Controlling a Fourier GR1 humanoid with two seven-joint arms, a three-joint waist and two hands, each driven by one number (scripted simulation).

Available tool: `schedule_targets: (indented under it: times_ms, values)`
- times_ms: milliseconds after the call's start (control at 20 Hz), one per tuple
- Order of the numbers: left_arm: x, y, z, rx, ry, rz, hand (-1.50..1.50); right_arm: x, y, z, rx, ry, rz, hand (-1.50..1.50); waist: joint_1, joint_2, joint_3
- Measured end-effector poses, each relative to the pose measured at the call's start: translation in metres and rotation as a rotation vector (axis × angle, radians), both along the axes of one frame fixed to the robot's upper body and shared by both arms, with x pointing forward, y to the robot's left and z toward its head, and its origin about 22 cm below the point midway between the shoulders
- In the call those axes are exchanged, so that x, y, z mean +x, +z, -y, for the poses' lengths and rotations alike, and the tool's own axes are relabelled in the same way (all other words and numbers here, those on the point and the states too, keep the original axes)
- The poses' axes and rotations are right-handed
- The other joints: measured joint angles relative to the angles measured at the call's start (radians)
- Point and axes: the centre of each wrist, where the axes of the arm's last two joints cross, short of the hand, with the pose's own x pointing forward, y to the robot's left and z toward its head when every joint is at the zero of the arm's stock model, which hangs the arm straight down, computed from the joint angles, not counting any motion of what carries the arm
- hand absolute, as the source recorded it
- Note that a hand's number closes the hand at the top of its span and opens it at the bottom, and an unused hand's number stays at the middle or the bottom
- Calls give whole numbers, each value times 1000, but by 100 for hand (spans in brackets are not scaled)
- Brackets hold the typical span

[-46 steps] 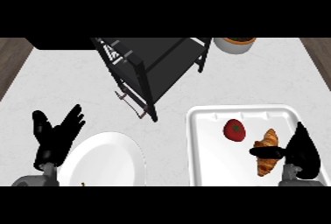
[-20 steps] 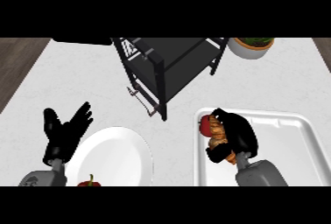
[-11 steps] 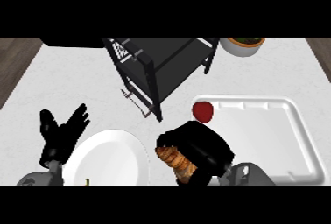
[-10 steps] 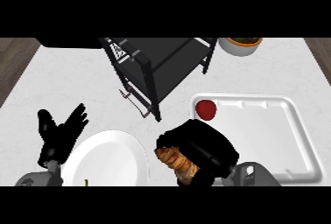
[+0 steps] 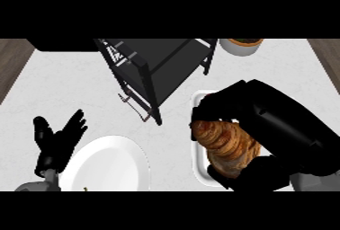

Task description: Pick the croissant from the tray and place it in the tiered shelf

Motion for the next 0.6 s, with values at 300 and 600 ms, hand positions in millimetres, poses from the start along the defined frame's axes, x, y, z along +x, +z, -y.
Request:
schedule_targets:
  times_ms: [300, 600]
  values:
    - [4, 1, 7, -7, -6, 9, 0, 30, 57, -4, 52, -65, -11, 150, 4, 2, 0]
    - [8, 3, 11, -4, -2, 2, 0, 67, 101, -8, 101, -125, -29, 150, 9, 4, 0]
